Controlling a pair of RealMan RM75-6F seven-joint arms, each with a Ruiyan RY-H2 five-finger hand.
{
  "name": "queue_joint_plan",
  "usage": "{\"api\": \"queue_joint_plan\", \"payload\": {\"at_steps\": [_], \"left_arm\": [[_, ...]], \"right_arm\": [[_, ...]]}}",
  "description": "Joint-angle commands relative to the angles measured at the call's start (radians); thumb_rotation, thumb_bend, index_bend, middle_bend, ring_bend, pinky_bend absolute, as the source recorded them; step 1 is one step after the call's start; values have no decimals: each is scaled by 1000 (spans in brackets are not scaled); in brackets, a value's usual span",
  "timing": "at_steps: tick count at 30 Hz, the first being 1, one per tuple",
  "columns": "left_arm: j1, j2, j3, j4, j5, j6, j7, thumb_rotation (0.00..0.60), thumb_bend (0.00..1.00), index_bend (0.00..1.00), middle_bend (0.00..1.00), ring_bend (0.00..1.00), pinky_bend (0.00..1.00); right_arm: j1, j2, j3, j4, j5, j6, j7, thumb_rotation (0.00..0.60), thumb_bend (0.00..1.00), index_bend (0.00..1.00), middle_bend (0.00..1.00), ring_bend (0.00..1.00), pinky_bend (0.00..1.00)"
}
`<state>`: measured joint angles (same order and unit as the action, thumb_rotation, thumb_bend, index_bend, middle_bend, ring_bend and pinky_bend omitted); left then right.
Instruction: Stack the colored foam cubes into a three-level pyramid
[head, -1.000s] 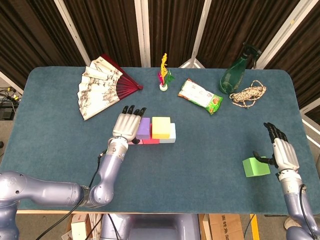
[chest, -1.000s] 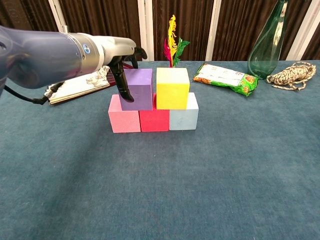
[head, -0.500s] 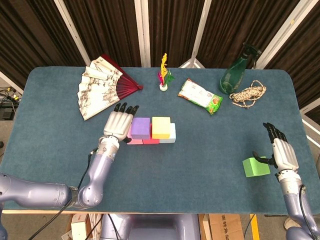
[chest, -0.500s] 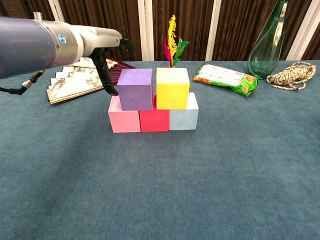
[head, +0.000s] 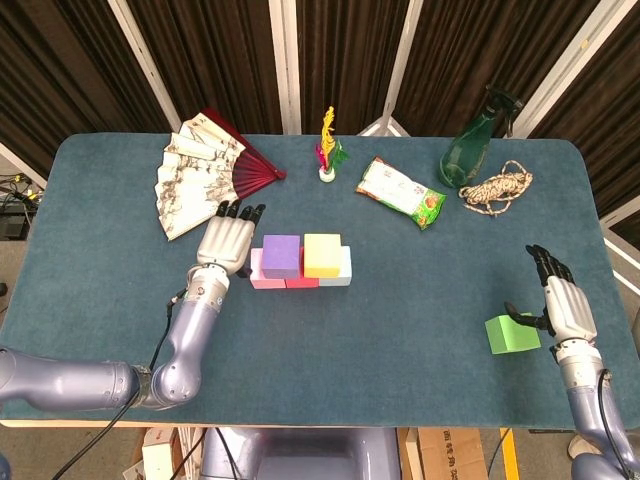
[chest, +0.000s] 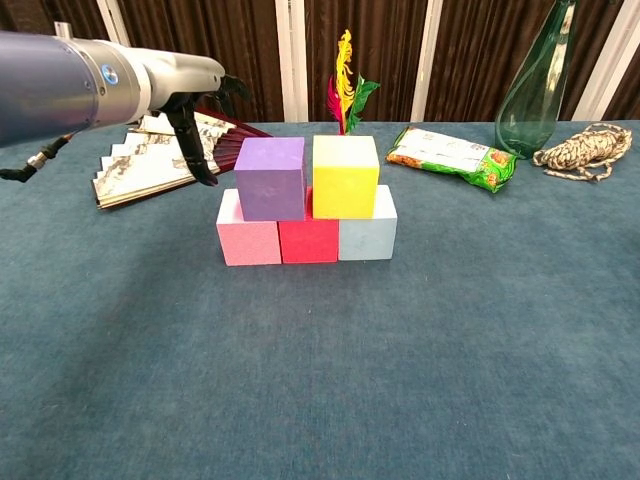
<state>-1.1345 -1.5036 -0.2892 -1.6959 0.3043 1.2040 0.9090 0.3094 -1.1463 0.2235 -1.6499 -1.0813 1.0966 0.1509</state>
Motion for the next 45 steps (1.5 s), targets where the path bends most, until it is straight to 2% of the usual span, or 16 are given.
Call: {"api": "queue_joint_plan", "payload": {"at_steps": [1,20,35,45], "left_arm": [[-2,-16,-5,24,7,-9,-14,600,198,0,114,0,29],[-15,-72,-14,68,35,-18,-33,600,202,0,114,0,29],[-1,-40,5,51,36,-19,-19,600,203,0,114,0,29],[3,-26,-3,70,35,-24,-25,600,222,0,115,0,29]], "right_arm": [[0,0,0,1,1,-1,-1,600,324,0,0,0,0],[1,0,0,1,8,-6,0,600,324,0,0,0,0],[0,1,-1,1,7,-5,-1,600,324,0,0,0,0],[0,2,0,0,10,-6,0,600,324,0,0,0,0]]}}
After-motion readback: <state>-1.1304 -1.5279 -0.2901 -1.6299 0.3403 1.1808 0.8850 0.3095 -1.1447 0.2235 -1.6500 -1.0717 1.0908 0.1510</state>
